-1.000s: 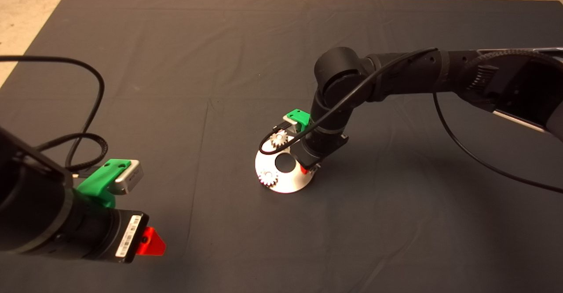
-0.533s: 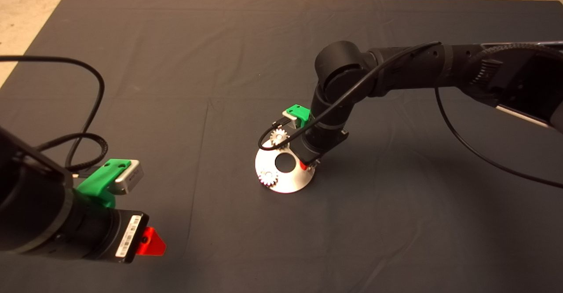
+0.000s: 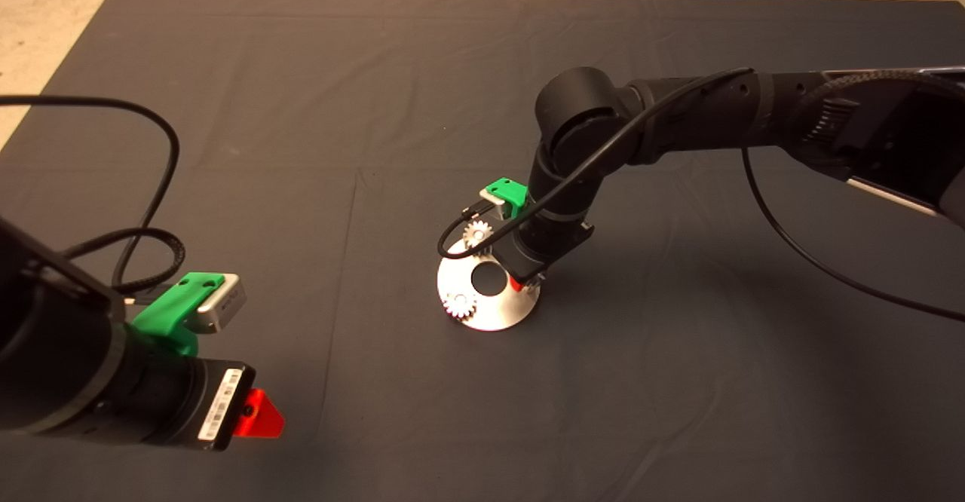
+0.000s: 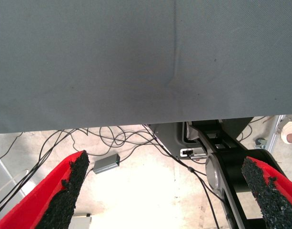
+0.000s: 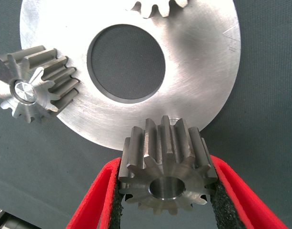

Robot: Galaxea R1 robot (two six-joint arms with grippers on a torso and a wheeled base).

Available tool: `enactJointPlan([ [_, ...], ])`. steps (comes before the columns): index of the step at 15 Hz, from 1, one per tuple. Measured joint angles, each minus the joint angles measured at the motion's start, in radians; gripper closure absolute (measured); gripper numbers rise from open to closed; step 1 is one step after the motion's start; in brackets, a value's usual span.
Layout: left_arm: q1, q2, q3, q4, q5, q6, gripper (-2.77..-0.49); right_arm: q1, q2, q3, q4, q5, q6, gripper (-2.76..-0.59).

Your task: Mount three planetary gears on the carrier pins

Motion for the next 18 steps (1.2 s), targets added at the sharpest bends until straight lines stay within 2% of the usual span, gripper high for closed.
enactJointPlan([
  [18,0.000,0.000,0.000,-0.004,0.000,0.000,-2.34,0.000,0.000,0.001,0.000,0.000,0.000,-1.10],
])
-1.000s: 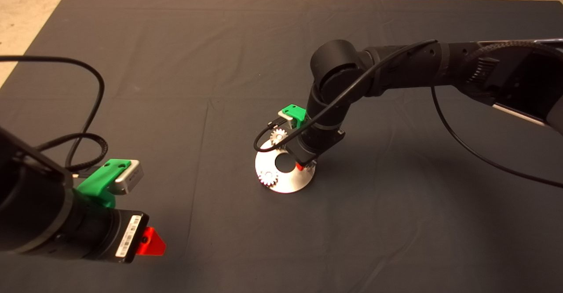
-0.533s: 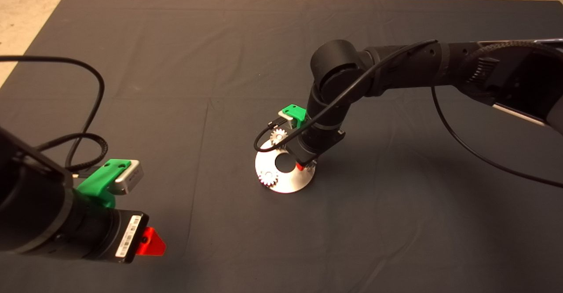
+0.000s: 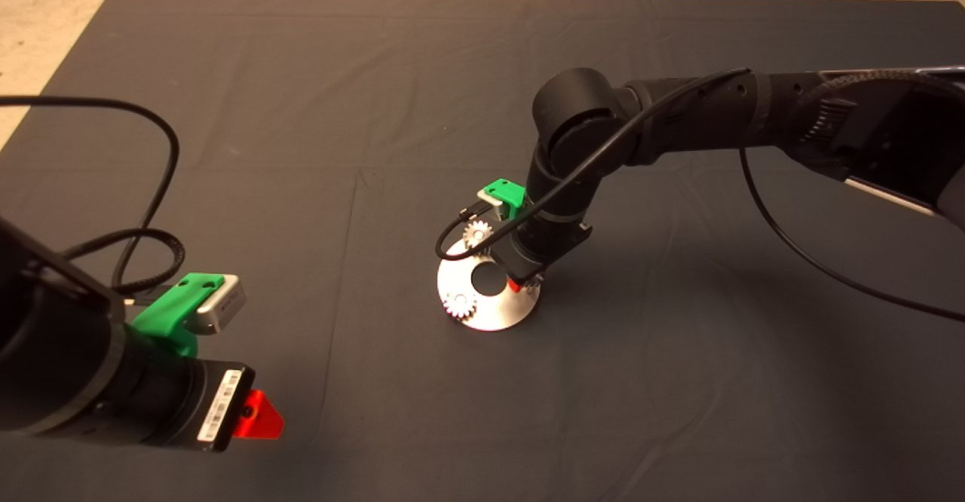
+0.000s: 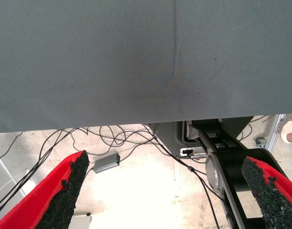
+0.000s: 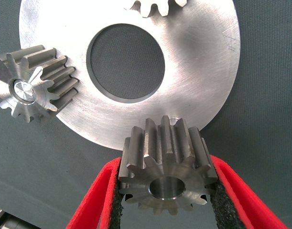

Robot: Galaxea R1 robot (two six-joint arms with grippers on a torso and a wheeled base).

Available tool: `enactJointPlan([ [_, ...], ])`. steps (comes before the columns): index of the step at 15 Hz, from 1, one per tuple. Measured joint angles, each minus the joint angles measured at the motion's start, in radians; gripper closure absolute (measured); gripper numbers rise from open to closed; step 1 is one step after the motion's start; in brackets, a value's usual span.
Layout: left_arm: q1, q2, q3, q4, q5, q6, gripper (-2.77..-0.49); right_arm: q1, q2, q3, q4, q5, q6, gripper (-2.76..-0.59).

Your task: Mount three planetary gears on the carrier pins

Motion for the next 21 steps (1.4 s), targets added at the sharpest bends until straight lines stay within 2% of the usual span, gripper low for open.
enactJointPlan([
  [21,-0.006,0.000,0.000,0.000,0.000,0.000,-2.34,-0.001,-0.005,0.000,0.000,-0.001,0.001,-1.10],
])
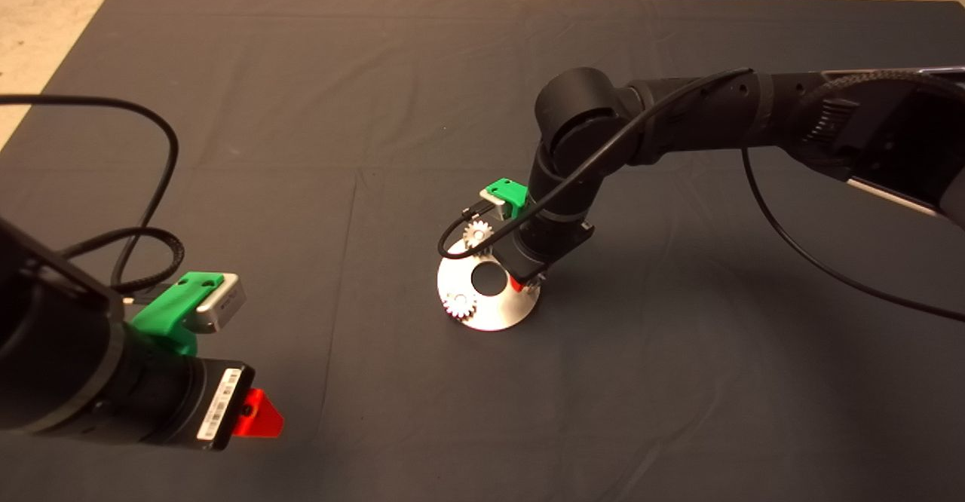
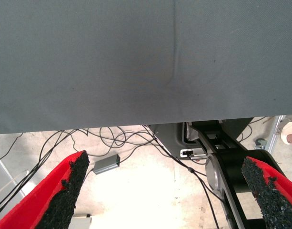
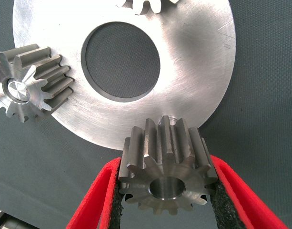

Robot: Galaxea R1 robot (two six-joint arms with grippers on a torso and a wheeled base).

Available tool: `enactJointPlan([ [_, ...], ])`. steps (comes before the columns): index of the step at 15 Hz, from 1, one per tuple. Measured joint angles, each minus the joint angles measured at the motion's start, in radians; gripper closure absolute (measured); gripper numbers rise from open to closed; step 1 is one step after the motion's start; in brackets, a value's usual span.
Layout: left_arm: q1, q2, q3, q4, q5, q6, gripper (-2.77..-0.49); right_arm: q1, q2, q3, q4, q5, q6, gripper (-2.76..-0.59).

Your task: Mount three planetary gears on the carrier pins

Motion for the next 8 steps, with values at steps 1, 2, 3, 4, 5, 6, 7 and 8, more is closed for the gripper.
enactJointPlan([
  [1,0.000,0.000,0.000,0.000,0.000,0.000,-2.34,-0.002,0.000,0.000,0.000,0.000,0.000,-1.10],
  [2,0.000,0.000,0.000,0.000,0.000,0.000,-2.34,-0.006,0.000,0.000,0.000,0.000,0.002,-1.10],
  [3,0.000,-0.002,0.000,0.000,0.000,0.000,-2.34,-0.009,0.000,0.000,0.000,0.001,0.002,-1.10],
  [4,0.000,-0.002,0.000,-0.001,0.000,0.000,-2.34,-0.011,-0.001,0.000,0.000,0.000,0.003,-1.10],
  [5,-0.001,-0.002,0.000,-0.001,0.000,0.000,-2.34,-0.010,-0.001,0.000,0.000,0.000,0.003,-1.10],
  [6,-0.003,-0.002,0.000,-0.003,0.000,0.000,-2.34,-0.010,-0.001,0.000,0.000,0.000,0.003,-1.10],
  [7,-0.003,-0.002,0.000,-0.003,0.000,0.000,-2.34,-0.010,-0.001,0.000,0.000,0.000,0.003,-1.10],
  [8,-0.003,-0.002,0.000,-0.003,0.000,0.000,-2.34,-0.010,-0.001,0.000,0.000,0.000,0.003,-1.10],
])
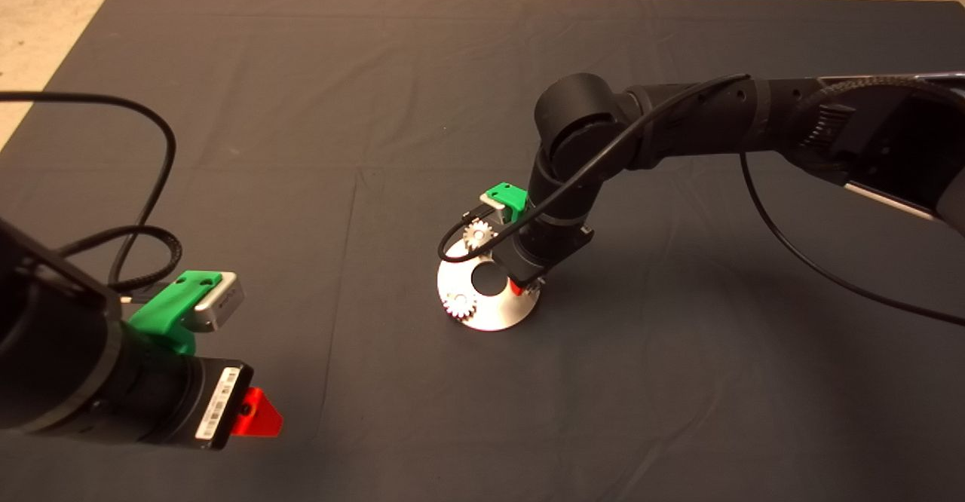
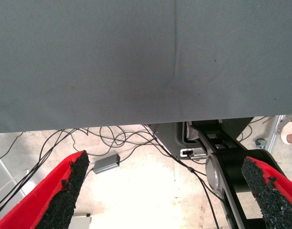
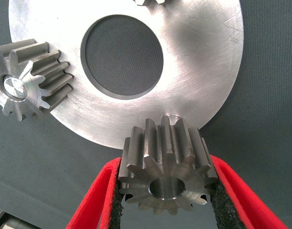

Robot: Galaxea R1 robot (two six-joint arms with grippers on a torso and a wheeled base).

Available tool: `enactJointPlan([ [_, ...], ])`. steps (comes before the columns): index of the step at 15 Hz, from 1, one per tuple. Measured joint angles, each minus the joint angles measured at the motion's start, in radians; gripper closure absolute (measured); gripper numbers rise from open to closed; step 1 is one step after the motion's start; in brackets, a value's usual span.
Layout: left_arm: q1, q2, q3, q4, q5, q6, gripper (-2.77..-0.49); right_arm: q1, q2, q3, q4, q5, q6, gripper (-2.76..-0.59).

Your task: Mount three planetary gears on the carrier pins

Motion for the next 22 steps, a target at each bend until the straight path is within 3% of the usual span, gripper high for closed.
enactJointPlan([
  [14,0.000,-0.003,0.000,0.000,0.000,0.000,-2.34,0.000,-0.017,0.000,0.000,0.001,0.000,-1.10],
  [22,-0.003,-0.003,0.001,0.000,0.000,0.000,-2.34,-0.016,-0.014,0.001,0.000,0.000,0.000,-1.10],
])
